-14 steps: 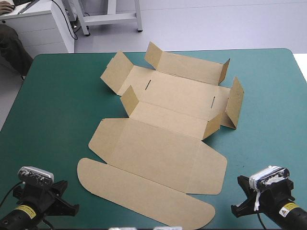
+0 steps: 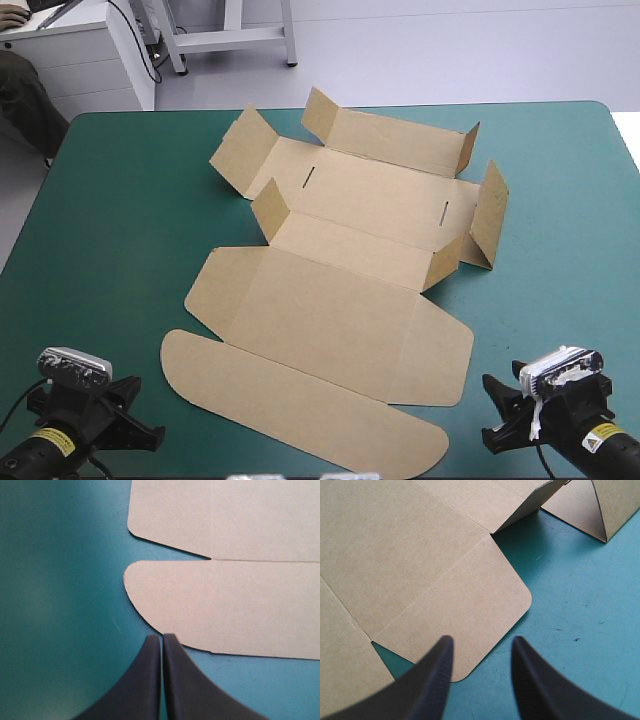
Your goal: Fold the box
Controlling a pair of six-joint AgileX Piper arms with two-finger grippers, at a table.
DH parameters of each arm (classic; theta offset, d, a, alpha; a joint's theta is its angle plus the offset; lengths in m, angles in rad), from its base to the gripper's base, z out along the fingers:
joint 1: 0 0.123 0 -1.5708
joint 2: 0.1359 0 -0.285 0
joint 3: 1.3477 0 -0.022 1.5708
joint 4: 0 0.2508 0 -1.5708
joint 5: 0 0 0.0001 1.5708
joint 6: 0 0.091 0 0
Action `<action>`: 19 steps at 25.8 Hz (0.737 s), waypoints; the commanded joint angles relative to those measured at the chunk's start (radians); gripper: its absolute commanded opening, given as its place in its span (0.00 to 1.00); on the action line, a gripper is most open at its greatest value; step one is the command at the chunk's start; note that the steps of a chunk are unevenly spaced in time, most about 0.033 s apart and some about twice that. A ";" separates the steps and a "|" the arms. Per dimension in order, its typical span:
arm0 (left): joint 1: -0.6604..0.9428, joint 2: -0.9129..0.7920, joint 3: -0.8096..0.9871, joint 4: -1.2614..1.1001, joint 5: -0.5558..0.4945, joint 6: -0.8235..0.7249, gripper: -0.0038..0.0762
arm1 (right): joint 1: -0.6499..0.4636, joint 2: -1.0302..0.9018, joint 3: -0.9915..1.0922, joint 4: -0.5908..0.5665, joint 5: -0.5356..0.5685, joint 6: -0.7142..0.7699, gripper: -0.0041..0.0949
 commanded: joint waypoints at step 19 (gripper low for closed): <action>0.000 0.012 -0.030 -0.011 -0.058 -0.003 0.04 | -0.002 0.359 -0.362 -0.067 0.127 0.475 0.97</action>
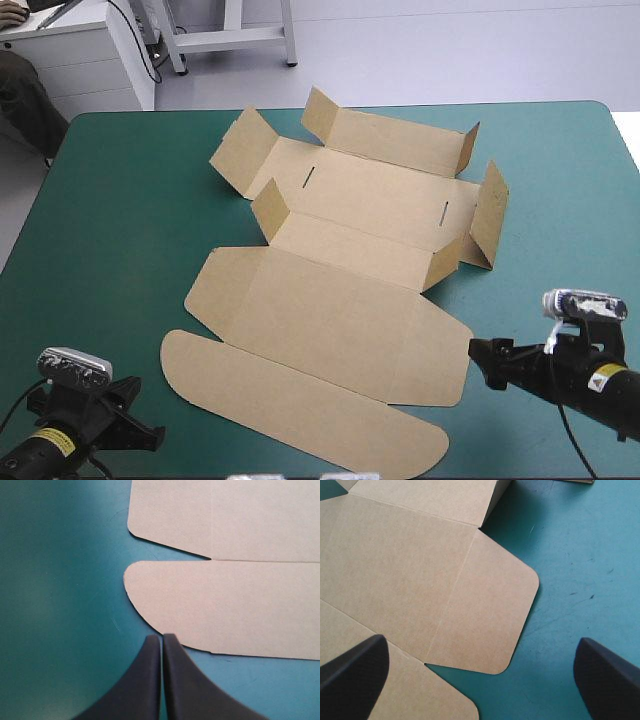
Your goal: Fold the box
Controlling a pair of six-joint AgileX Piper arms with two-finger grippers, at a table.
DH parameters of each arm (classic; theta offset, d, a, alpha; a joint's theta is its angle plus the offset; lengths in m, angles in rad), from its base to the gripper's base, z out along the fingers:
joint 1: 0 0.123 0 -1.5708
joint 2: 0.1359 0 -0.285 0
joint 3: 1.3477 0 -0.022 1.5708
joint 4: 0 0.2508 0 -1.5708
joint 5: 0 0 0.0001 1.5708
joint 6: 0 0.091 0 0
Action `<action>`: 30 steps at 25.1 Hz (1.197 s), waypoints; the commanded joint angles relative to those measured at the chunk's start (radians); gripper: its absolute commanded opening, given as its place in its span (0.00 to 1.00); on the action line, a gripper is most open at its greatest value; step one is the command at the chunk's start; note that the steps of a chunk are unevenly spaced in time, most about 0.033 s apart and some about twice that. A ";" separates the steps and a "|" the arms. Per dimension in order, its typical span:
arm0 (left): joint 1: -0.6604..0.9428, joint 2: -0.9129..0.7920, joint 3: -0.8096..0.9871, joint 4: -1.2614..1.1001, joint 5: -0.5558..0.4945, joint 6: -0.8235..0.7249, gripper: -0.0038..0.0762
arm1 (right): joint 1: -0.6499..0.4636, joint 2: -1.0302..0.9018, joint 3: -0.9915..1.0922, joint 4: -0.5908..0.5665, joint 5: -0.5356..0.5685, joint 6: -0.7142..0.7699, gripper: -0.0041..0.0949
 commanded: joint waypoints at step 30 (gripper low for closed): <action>0.000 0.012 -0.030 -0.011 -0.058 -0.003 0.04 | -0.002 1.016 -0.533 0.128 -0.120 -0.022 0.80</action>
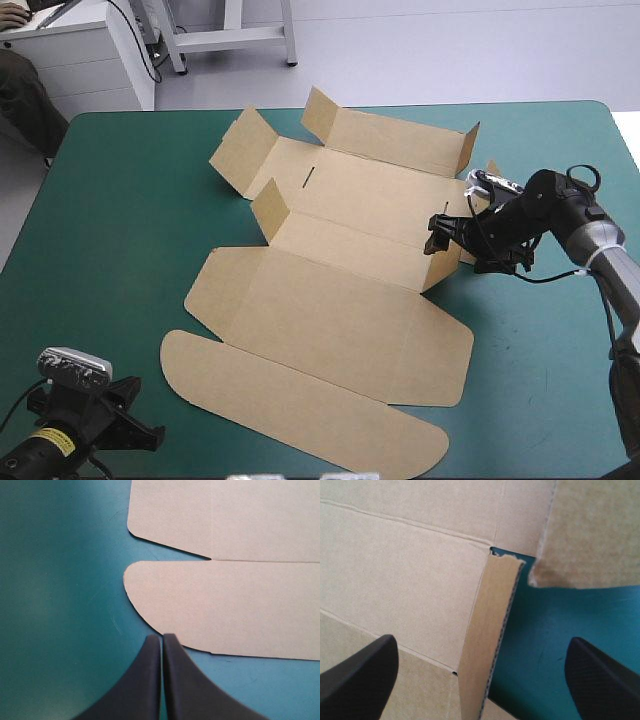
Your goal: Fold the box
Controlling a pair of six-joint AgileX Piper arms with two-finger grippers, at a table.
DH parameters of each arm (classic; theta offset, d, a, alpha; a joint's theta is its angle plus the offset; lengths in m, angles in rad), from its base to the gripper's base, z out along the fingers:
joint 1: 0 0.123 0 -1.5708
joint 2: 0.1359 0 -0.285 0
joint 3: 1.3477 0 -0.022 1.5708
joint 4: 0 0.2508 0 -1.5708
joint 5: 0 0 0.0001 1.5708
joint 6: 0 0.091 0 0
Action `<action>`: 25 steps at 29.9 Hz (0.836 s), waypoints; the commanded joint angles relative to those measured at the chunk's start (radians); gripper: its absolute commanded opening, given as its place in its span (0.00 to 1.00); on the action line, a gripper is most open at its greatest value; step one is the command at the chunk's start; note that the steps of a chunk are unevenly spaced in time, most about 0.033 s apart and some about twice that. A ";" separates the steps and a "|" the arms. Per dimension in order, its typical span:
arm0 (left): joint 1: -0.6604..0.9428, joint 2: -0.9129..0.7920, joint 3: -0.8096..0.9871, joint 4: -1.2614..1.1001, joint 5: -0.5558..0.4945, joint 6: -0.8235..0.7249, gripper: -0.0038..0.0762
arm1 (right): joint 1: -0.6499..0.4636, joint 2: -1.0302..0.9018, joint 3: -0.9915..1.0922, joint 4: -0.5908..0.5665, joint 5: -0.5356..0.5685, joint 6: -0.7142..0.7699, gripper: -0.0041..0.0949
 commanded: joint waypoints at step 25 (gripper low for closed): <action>0.000 0.012 -0.030 -0.010 -0.058 -0.003 0.04 | -0.002 0.031 -0.079 0.047 -0.037 -0.324 0.02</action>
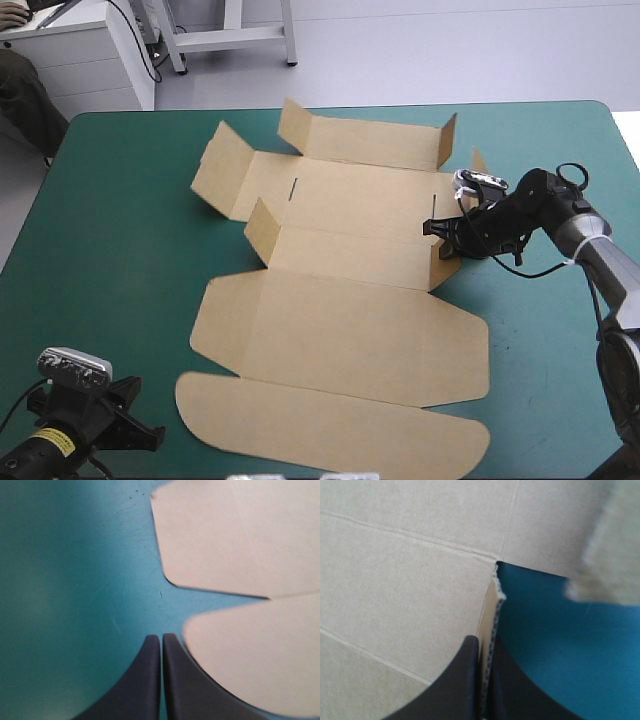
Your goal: Fold the box
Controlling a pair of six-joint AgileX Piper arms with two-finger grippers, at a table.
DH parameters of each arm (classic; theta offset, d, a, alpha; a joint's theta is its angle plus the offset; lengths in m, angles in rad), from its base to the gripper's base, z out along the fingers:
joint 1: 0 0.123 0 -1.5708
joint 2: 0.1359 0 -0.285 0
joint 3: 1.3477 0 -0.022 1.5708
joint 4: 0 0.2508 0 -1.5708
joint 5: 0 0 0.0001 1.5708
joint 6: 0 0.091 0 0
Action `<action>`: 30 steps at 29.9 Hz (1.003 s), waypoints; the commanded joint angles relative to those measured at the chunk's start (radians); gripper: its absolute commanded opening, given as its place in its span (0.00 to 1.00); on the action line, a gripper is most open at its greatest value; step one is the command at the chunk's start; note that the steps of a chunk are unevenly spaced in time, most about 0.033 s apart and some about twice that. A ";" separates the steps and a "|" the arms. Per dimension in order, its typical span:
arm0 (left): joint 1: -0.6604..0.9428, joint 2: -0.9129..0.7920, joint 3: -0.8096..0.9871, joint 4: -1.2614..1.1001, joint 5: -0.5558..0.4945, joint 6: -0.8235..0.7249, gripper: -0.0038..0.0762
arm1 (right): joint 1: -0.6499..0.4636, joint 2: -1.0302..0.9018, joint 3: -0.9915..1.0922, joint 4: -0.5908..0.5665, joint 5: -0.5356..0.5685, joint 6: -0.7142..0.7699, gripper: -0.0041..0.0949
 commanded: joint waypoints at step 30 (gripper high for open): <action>0.000 0.012 -0.040 -0.036 -0.184 0.002 0.04 | 0.340 0.082 -0.561 -0.285 -0.249 -1.047 0.02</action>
